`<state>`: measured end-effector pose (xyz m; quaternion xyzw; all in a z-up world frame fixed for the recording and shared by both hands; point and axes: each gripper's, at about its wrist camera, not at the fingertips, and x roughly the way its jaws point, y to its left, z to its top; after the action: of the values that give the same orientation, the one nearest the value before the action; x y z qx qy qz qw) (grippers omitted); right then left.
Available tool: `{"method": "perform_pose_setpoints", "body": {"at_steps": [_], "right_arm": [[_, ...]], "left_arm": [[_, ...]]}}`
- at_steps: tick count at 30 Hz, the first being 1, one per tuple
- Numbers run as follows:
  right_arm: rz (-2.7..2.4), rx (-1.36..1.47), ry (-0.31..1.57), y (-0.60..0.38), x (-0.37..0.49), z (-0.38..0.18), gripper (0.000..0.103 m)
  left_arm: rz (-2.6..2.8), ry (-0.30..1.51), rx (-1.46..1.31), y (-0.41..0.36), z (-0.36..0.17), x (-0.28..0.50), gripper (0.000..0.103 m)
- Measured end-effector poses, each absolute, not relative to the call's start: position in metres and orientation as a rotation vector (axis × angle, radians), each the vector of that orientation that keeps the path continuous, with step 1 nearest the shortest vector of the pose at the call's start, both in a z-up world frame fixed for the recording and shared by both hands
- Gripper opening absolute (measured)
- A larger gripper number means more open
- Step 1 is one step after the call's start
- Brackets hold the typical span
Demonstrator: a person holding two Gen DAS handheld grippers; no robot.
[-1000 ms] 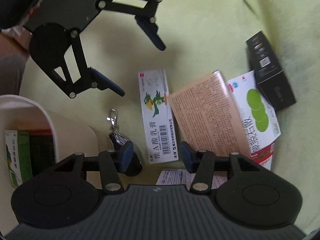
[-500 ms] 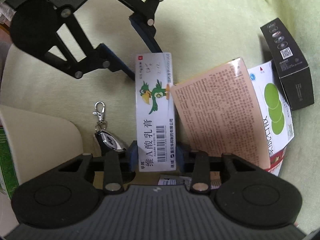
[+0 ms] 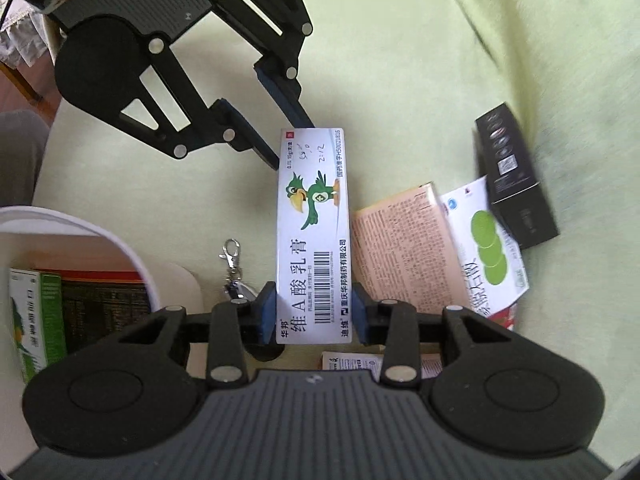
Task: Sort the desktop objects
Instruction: 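Lift the parrot box and lower it into the white bin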
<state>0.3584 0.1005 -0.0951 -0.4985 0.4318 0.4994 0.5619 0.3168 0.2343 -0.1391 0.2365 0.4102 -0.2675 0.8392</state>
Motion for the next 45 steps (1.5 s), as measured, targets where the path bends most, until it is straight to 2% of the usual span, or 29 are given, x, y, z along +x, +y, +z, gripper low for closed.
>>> {"method": "perform_pose_setpoints", "body": {"at_steps": [8, 17, 32, 45], "right_arm": [[1.166, -1.158, 0.93, 0.108, 0.328, -0.056, 0.034], [1.179, -1.111, 0.866, 0.071, 0.269, -0.005, 0.034], [1.265, -0.985, 0.956, 0.004, 0.174, -0.03, 0.034], [1.327, -0.936, 1.038, -0.01, 0.161, -0.073, 0.034]], "left_arm": [[-0.53, 0.808, 0.528, 0.229, -0.102, 0.284, 0.027], [-0.535, 0.78, 0.567, 0.2, -0.062, 0.228, 0.027], [-0.627, 0.875, 0.506, 0.141, -0.076, 0.123, 0.027], [-0.635, 0.954, 0.505, 0.126, -0.099, 0.106, 0.028]]}}
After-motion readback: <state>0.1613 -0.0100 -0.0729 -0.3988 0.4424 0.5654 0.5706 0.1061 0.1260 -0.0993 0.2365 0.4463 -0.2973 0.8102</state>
